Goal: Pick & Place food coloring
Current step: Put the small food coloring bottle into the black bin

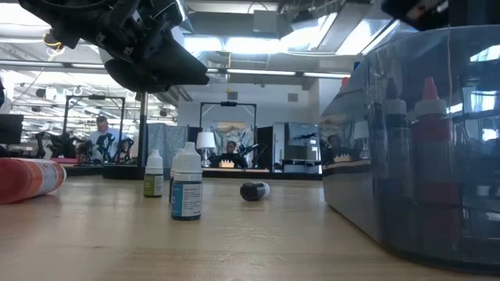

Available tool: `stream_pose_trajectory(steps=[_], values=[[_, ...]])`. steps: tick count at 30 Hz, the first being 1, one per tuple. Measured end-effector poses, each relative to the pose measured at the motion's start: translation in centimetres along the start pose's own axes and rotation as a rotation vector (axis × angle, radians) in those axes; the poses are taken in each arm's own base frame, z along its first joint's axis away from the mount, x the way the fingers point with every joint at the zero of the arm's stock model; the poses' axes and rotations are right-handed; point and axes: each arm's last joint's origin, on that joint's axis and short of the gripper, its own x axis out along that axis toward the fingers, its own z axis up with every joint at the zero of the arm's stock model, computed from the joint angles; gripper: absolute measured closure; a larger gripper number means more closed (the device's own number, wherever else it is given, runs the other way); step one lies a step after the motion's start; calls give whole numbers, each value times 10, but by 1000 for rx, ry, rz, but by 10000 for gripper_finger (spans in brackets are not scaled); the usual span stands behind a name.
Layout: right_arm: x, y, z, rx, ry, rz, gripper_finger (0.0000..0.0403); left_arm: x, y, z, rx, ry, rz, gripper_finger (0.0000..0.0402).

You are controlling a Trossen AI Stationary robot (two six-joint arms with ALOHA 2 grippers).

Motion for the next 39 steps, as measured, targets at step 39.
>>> stream_pose_trajectory(steps=[39], values=[[50,0,-23,-92,169,-2,331,0,0,-1,1,7,1,265]])
